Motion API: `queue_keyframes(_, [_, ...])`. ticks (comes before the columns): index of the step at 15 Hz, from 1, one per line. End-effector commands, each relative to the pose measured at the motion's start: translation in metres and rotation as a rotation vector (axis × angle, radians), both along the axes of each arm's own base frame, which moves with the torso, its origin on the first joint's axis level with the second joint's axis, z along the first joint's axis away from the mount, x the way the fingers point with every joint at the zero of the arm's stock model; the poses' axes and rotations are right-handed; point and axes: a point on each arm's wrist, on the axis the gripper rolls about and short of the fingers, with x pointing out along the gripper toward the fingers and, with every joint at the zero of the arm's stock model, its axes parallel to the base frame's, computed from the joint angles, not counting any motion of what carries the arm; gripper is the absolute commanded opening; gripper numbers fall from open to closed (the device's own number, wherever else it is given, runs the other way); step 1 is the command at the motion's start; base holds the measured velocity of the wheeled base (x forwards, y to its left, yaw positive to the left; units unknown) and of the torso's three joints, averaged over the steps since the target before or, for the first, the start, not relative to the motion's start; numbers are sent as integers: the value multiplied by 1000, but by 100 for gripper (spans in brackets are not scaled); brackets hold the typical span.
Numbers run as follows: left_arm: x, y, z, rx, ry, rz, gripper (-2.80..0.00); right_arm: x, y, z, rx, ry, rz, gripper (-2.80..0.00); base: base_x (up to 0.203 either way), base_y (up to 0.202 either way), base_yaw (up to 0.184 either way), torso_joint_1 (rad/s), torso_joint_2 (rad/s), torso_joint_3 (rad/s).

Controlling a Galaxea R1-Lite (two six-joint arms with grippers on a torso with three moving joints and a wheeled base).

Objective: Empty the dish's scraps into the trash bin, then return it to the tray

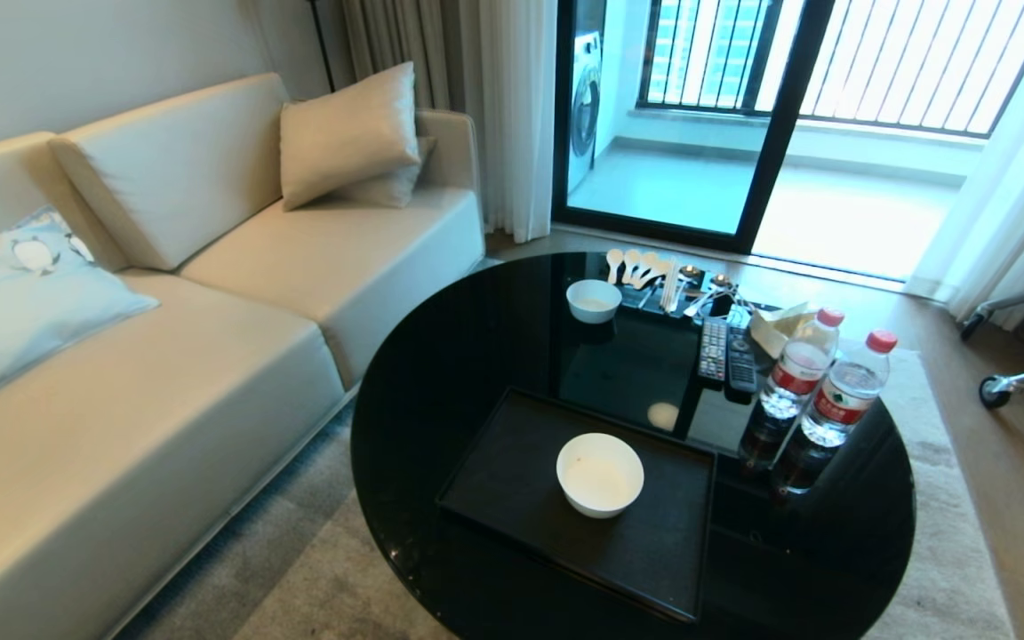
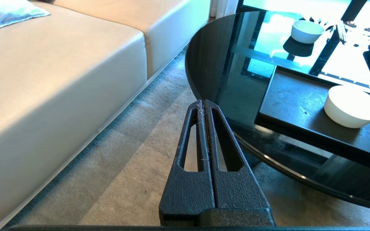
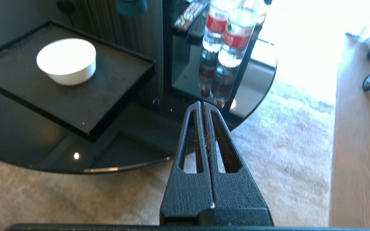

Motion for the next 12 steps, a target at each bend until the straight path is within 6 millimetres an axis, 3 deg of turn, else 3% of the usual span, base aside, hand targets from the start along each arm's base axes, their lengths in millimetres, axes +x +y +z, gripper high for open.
queue_keyframes(1, [0, 0, 0, -1, -1, 1, -280, -6, 0, -2, 7, -81, 1, -280, 0, 0, 0, 0, 0, 0])
queue_keyframes(12, [0, 0, 0, -1, -1, 1, -280, -6, 0, -2, 13, -81, 2, -280, 0, 0, 0, 0, 0, 0])
